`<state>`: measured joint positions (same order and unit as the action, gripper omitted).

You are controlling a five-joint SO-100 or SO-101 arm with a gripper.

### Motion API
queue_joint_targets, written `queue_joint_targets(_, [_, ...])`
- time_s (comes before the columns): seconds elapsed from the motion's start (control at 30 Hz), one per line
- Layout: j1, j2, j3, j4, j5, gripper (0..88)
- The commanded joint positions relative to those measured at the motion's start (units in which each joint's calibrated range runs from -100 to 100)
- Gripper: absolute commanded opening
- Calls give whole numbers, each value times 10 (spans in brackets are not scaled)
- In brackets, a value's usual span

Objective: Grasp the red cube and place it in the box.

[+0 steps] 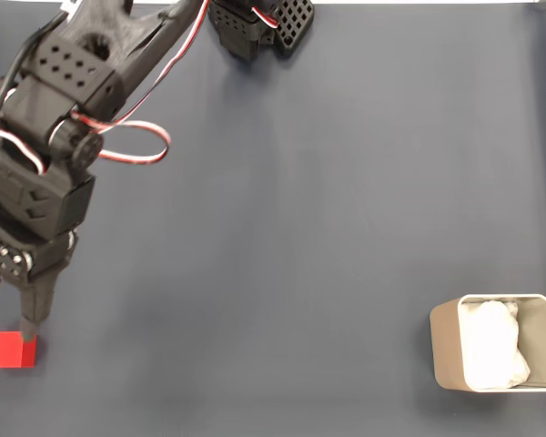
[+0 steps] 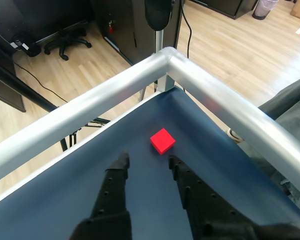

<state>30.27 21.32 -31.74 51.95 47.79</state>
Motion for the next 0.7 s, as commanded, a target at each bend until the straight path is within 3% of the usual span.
queue_joint_targets(0.0, [13,23,-70,4,-5,243])
queue_joint_targets(0.67, [40,208,-239,-17,15,351])
